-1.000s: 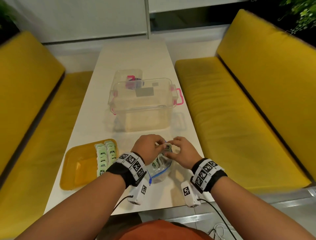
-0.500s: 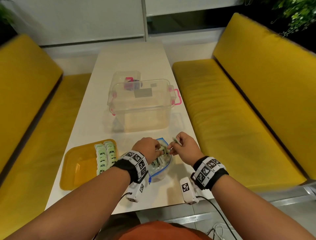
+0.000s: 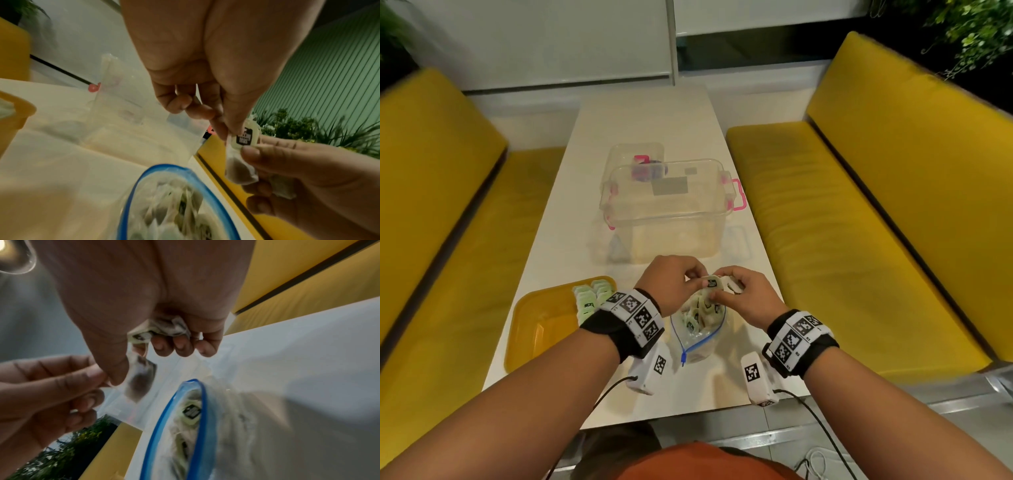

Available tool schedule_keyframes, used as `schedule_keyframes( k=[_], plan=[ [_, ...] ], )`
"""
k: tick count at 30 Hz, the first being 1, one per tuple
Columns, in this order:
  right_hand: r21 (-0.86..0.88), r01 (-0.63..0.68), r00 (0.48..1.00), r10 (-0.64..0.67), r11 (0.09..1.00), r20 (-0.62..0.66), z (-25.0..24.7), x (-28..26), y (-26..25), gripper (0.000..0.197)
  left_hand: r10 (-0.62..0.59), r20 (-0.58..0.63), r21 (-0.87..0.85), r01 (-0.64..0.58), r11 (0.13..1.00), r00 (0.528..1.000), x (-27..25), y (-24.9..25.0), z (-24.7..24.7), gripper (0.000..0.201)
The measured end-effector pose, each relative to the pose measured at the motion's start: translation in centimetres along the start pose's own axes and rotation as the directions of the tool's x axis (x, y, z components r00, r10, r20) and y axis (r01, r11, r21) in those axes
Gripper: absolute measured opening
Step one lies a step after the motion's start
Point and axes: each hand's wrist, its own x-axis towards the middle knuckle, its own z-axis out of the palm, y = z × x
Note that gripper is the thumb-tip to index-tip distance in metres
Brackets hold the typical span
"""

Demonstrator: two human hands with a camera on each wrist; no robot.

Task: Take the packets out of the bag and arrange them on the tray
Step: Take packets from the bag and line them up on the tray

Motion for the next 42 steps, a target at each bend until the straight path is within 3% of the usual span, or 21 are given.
schedule_keyframes(
  k=[6,14,23,30,34,37,42],
  plan=[
    [-0.015,0.046,0.998,-0.046,0.999,0.037,1.8,0.9,-1.9,0.014,0.059,-0.058,0.026,-0.057,0.998,0.997,-1.2,0.5,-3.2,0.004],
    [0.039,0.183,0.982,-0.180,0.982,-0.056,3.8,1.8,-4.8,0.007,-0.044,-0.183,-0.015,0.042,0.999,0.982,-2.6,-1.6,-6.4,0.006],
    [0.009,0.211,0.974,-0.211,0.978,0.079,7.7,4.1,-7.2,0.011,-0.050,-0.215,-0.031,0.044,0.999,0.975,-4.4,-4.0,-9.5,0.004],
    [-0.039,0.225,0.953,-0.211,0.974,0.216,11.2,5.4,-8.2,0.006,-0.098,-0.129,0.148,0.117,0.982,0.987,-5.8,-7.5,-12.5,0.005],
    [-0.091,0.228,0.948,-0.200,0.969,0.249,13.4,6.3,-8.2,0.011,-0.133,-0.182,0.254,0.177,0.951,0.974,-6.3,-10.0,-14.0,0.002],
    [-0.155,0.193,0.962,-0.155,0.969,0.225,14.6,7.2,-7.8,0.019,-0.213,-0.182,0.356,0.266,0.896,0.960,-6.4,-12.4,-14.9,0.005],
    [-0.348,0.106,0.967,-0.015,0.932,0.256,16.3,8.9,-6.8,0.025,-0.377,-0.036,0.559,0.331,0.760,0.926,-5.7,-16.3,-14.1,0.017]
  ],
)
